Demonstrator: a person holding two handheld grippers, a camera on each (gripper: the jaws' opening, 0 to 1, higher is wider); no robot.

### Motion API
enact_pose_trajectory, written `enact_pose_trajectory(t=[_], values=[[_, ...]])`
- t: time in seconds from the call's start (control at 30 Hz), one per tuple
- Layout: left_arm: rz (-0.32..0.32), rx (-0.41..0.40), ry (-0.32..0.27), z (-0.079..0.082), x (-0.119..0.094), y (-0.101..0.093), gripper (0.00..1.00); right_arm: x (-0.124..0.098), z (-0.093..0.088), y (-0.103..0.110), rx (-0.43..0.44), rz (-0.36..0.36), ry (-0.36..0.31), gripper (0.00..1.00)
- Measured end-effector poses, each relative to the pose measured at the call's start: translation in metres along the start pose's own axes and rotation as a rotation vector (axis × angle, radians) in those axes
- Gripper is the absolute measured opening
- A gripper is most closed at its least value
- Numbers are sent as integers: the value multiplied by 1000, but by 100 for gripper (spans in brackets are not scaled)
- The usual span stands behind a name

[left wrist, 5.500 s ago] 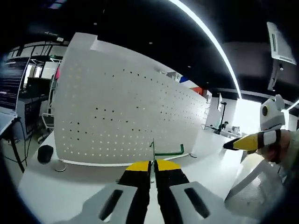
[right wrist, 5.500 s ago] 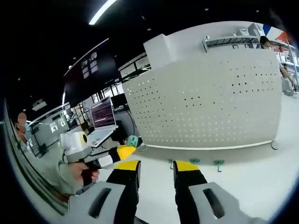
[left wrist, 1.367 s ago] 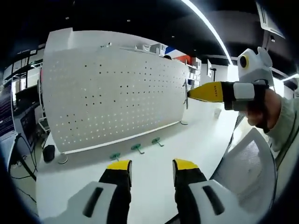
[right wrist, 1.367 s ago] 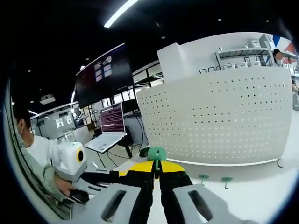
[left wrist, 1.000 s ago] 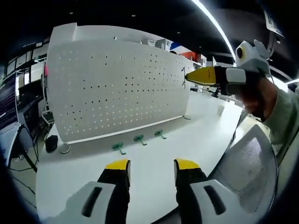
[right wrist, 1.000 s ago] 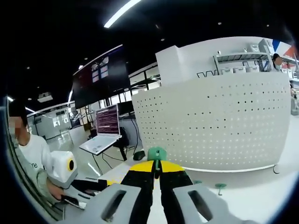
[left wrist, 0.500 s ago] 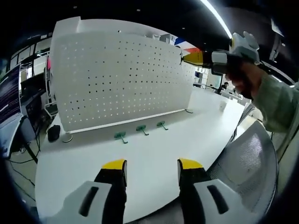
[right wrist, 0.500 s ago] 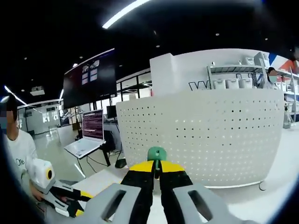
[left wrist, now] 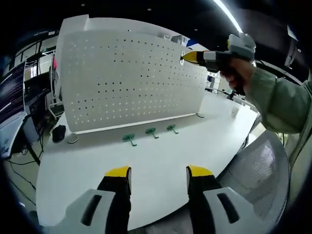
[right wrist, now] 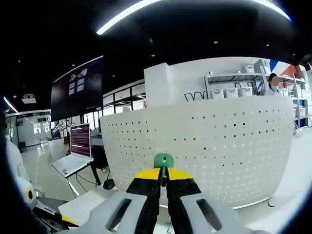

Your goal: Insert the hook assembly into the mounting plate slot until the hook locks in place.

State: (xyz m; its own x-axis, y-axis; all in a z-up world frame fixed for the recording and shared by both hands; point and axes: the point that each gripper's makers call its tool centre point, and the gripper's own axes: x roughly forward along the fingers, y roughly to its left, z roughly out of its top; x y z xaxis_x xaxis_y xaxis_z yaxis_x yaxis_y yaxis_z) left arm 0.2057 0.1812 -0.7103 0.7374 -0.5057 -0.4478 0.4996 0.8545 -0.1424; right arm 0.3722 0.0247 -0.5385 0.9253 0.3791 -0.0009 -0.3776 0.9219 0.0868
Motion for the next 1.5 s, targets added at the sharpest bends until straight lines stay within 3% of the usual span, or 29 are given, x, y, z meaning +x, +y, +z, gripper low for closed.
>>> enact_pose_trajectory(t=[0.67,0.97,1.13,1.5], values=[[-7,-18,15,-5,10,6,46,72,28,-28,-71,-105,-64,1],[-17,-29,28,-11,12,4,46,90,33,-39,-92,-144,-68,1],[-22,-33,27,-11,14,4,45,102,31,-44,-105,-160,-35,1],[-17,-38,24,-9,14,9,45,114,40,-40,-117,-166,-39,1]])
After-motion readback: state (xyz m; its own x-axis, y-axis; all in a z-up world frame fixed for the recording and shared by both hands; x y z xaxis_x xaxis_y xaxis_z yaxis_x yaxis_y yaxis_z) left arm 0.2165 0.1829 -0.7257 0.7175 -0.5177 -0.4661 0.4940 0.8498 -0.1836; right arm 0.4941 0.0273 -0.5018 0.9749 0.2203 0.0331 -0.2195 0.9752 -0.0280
